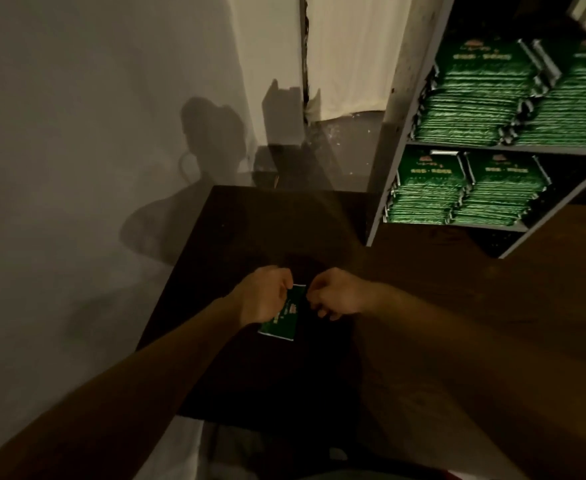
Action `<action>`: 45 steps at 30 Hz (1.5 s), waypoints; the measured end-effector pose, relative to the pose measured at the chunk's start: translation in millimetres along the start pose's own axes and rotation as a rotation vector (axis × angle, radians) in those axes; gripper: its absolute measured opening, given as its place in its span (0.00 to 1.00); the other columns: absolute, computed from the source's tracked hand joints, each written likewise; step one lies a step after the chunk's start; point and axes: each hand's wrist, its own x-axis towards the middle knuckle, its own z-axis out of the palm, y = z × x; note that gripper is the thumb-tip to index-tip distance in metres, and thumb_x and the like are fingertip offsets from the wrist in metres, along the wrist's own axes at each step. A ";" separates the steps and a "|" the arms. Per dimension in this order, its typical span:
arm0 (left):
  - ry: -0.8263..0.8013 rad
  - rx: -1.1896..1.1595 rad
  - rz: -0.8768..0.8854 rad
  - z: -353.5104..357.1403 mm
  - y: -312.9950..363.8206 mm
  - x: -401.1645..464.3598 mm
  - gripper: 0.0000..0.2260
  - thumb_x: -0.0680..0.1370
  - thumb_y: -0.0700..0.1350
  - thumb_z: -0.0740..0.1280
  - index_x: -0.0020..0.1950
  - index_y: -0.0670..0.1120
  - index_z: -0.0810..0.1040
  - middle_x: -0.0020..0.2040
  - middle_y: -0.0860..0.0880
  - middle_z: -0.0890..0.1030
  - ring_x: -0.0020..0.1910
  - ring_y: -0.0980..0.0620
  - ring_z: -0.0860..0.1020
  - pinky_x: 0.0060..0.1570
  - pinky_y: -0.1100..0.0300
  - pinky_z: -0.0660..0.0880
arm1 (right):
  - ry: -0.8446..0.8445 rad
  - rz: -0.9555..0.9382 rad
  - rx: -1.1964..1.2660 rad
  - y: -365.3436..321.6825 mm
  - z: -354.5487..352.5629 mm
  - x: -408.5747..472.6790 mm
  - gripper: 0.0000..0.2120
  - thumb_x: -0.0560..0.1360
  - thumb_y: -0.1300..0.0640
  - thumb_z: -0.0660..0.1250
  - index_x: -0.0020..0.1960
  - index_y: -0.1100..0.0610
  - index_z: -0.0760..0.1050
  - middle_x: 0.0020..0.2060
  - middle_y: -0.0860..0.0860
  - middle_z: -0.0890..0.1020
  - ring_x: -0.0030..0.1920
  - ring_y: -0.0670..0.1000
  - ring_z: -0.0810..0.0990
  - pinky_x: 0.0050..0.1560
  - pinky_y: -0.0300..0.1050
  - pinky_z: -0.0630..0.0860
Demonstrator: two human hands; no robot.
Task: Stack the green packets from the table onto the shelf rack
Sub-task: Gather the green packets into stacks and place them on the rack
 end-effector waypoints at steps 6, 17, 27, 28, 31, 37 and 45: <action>-0.072 -0.104 -0.237 58.8 -47.7 0.5 0.13 0.82 0.41 0.62 0.67 0.42 0.72 0.64 0.43 0.74 0.61 0.45 0.75 0.60 0.52 0.75 | 0.030 0.255 0.263 19.5 58.2 36.4 0.15 0.82 0.56 0.63 0.67 0.59 0.70 0.58 0.57 0.75 0.58 0.55 0.77 0.56 0.50 0.79; -0.146 -0.697 -0.400 68.7 -30.6 5.1 0.15 0.81 0.35 0.64 0.66 0.41 0.64 0.61 0.37 0.75 0.56 0.42 0.78 0.57 0.45 0.78 | 0.295 0.199 0.116 46.1 57.4 51.4 0.23 0.74 0.55 0.75 0.67 0.59 0.75 0.61 0.56 0.80 0.58 0.55 0.80 0.54 0.46 0.79; 0.030 -0.731 -0.053 3.1 26.2 22.6 0.21 0.77 0.41 0.73 0.68 0.49 0.70 0.64 0.48 0.78 0.61 0.50 0.79 0.63 0.46 0.78 | 0.237 -0.036 0.056 37.2 -27.7 -16.2 0.10 0.78 0.63 0.68 0.58 0.54 0.78 0.52 0.51 0.80 0.42 0.46 0.79 0.35 0.35 0.76; 0.038 -0.703 -0.011 1.1 30.3 24.4 0.15 0.78 0.41 0.72 0.63 0.49 0.74 0.60 0.48 0.80 0.59 0.51 0.80 0.62 0.46 0.78 | 0.245 -0.051 0.049 36.2 -34.2 -21.6 0.08 0.78 0.63 0.68 0.54 0.52 0.78 0.52 0.51 0.80 0.44 0.49 0.80 0.37 0.38 0.78; 0.083 -0.650 0.090 -14.1 55.8 26.0 0.07 0.79 0.40 0.70 0.55 0.50 0.78 0.54 0.49 0.83 0.55 0.53 0.82 0.59 0.47 0.80 | 0.326 -0.087 0.056 34.1 -60.2 -44.5 0.09 0.77 0.63 0.70 0.51 0.50 0.77 0.53 0.52 0.81 0.44 0.48 0.80 0.38 0.39 0.77; 0.127 -0.613 0.238 -44.5 119.7 31.5 0.07 0.79 0.36 0.69 0.52 0.47 0.78 0.48 0.50 0.84 0.51 0.53 0.82 0.51 0.57 0.79 | 0.477 -0.125 0.228 38.5 -113.1 -96.9 0.18 0.71 0.67 0.76 0.54 0.51 0.76 0.55 0.51 0.82 0.49 0.49 0.82 0.44 0.39 0.80; 0.155 -0.660 0.410 -87.7 200.4 30.6 0.14 0.79 0.35 0.69 0.59 0.53 0.77 0.53 0.47 0.85 0.51 0.45 0.84 0.55 0.45 0.81 | 0.588 -0.238 0.280 41.1 -177.6 -176.9 0.17 0.71 0.66 0.76 0.55 0.55 0.75 0.50 0.54 0.84 0.48 0.53 0.84 0.53 0.49 0.82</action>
